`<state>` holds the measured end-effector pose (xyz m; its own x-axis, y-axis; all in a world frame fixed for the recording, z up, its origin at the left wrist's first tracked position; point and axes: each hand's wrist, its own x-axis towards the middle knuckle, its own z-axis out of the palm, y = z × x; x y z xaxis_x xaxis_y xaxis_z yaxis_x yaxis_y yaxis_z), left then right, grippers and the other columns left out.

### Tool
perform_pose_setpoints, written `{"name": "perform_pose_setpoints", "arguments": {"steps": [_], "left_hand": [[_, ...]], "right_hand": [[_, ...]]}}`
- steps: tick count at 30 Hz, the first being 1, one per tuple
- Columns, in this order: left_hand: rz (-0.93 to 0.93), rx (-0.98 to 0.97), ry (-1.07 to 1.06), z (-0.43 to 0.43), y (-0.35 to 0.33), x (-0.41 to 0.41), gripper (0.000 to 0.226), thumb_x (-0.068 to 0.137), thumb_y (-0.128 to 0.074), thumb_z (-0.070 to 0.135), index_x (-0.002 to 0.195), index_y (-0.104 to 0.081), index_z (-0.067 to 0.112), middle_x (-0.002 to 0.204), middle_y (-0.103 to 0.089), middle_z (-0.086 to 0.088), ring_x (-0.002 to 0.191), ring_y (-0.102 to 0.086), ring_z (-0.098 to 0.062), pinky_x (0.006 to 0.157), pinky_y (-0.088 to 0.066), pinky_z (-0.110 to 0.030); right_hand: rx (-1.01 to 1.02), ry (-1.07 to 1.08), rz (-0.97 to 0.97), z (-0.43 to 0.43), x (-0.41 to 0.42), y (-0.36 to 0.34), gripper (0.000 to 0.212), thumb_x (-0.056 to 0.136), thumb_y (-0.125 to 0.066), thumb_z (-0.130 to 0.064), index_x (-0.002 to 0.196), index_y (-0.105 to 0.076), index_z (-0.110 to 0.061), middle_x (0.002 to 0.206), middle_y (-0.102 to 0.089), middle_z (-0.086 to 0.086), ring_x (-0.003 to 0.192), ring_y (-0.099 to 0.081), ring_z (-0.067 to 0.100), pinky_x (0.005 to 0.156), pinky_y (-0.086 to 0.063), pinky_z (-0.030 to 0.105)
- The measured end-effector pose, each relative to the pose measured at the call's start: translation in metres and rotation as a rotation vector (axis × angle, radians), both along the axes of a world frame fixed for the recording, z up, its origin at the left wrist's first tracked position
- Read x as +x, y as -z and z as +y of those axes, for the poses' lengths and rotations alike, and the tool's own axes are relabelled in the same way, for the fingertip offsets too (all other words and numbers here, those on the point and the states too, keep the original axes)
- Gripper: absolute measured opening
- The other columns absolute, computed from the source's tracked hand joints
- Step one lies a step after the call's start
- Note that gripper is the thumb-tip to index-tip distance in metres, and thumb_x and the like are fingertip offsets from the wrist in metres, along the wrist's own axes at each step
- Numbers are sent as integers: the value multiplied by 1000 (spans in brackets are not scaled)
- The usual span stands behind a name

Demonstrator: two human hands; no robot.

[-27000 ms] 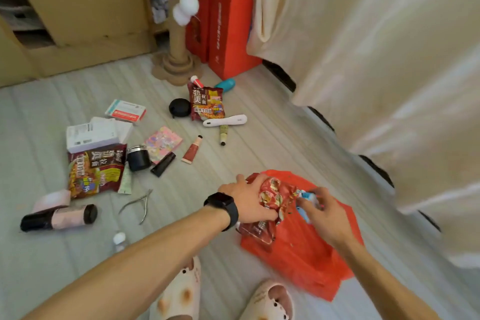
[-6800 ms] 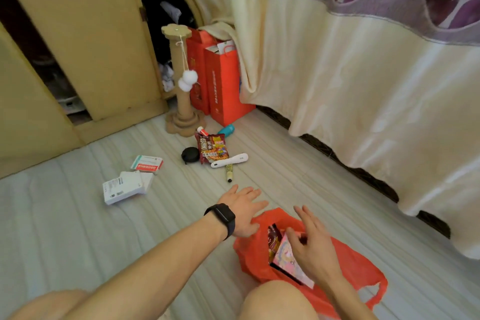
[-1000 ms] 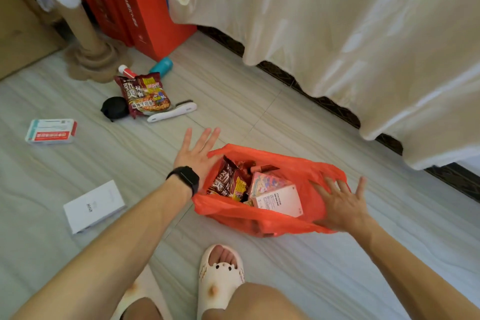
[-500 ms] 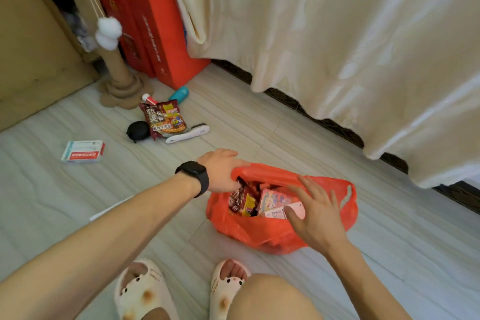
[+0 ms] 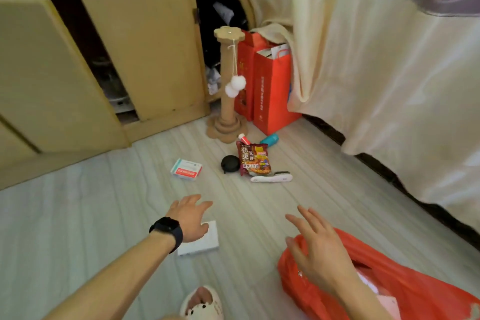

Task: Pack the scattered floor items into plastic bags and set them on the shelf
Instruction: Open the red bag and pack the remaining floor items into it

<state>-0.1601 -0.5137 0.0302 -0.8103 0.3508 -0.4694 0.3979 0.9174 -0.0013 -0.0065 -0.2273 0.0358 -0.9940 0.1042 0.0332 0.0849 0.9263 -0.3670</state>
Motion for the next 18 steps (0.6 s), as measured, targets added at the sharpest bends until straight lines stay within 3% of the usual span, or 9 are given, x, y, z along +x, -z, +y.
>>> {"name": "perform_pose_setpoints", "arguments": {"steps": [3,6,10,14,18], "left_hand": [[-102,-78,-89,-33,42,11,75,91,-48,51,155,-13,35,163,-7,-6,149,-8,-33,119,-12,-51],[-175,-137,-97,-45,82,20,83,89,-53,50,155,-5,34,164,0,-8,149,-1,-36,119,-7,-55],[-191,-116,-55,-40,126,14,91,90,-55,48,152,12,42,163,16,-4,148,9,-37,117,1,-57],[-146,-82,33,-32,166,-4,77,99,-42,47,148,17,49,161,23,1,148,9,-38,116,3,-62],[-147,-48,23,-26,194,-20,62,104,-30,46,147,14,52,161,22,7,149,4,-35,114,-12,-61]], "right_hand": [[73,-123,-190,-19,-25,21,59,89,-28,-58,142,-43,-39,159,-30,-3,148,-21,22,118,-24,38],[191,-269,-456,-34,-45,57,55,96,-37,-49,149,-31,-37,163,-16,-2,151,-6,22,120,-13,44],[266,-361,-727,-46,-71,122,64,98,-42,-39,155,-11,-38,165,4,3,151,4,28,119,-8,51],[320,-360,-736,-50,-104,170,77,97,-42,-38,154,11,-36,162,22,4,149,14,31,119,-3,54],[287,-259,-600,-37,-172,188,75,98,-40,-41,155,8,-31,163,16,5,151,9,28,121,-7,50]]}}
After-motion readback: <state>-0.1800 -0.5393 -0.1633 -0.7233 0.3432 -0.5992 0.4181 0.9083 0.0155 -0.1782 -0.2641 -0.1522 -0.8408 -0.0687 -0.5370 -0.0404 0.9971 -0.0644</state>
